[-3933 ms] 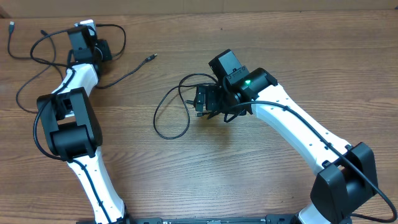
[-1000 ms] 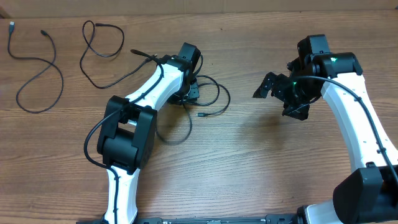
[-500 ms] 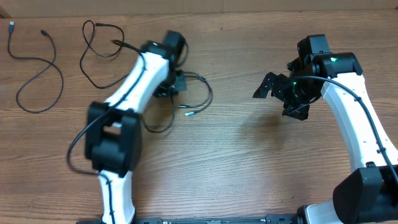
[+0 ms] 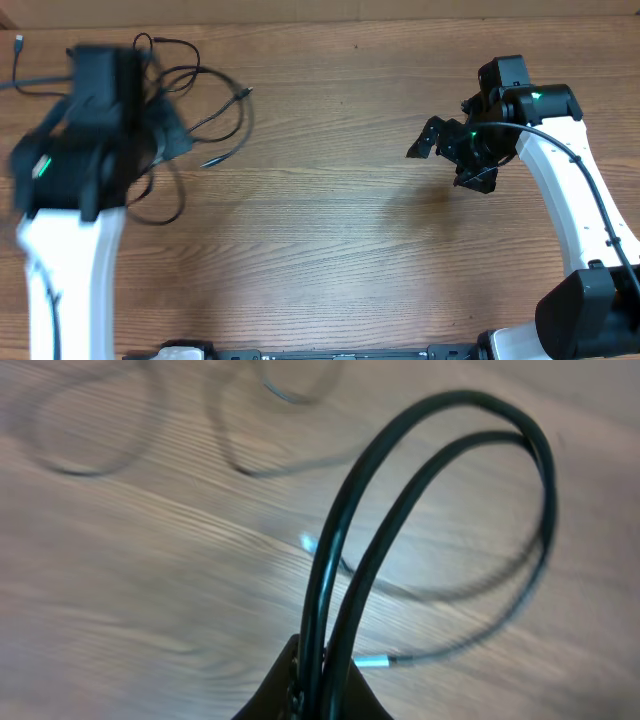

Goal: Untangle cables
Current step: 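Drag the cable pile left with the left gripper, raise the right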

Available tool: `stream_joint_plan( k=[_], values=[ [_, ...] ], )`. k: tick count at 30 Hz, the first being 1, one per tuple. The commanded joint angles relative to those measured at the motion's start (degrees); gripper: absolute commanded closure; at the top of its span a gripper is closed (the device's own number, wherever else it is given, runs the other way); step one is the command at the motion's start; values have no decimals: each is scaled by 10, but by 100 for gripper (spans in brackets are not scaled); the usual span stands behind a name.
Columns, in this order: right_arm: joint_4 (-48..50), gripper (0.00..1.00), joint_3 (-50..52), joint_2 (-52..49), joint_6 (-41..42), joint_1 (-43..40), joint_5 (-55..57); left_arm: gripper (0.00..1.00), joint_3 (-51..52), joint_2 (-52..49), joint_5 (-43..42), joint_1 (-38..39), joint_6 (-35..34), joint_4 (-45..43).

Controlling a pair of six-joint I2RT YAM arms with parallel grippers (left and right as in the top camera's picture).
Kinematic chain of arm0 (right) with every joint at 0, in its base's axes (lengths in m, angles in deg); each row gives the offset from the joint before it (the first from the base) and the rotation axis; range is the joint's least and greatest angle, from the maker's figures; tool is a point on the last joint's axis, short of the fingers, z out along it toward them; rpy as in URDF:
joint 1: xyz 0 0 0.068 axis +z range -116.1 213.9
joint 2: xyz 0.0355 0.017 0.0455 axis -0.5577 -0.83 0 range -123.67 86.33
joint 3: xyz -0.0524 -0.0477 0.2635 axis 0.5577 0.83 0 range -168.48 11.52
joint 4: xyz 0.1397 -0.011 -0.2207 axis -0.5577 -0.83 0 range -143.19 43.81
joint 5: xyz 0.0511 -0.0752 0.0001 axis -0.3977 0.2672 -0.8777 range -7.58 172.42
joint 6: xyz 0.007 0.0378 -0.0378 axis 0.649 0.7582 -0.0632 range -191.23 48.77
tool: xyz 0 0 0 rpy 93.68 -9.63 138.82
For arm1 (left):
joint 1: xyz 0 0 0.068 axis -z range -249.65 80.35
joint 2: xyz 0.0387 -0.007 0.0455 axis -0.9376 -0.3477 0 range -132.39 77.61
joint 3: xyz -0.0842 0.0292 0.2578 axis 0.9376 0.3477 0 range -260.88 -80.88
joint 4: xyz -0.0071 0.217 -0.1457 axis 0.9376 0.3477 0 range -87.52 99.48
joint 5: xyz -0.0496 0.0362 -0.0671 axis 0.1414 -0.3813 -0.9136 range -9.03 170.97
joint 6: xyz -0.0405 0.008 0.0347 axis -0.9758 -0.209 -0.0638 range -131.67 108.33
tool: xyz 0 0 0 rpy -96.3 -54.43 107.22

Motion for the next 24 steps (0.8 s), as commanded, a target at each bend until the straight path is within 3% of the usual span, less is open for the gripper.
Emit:
stream_joint_plan(
  k=[1,6,9,20,24],
  values=[
    [2,0,-1,10,-2,0,5,96,-6,40,86,-50,-81,21],
    [2,0,-1,10,-2,0,5,96,6,55,93,-127,-258,88],
    [2,0,-1,10,-2,0,5,95,44,54,93,-160,-311,94],
    [2,0,-1,10,-2,0,5,96,311,53,12,-199,-321,-104],
    [2,0,-1,10,-2,0,5,89,384,47,14,-215,-269,-210]
  ],
)
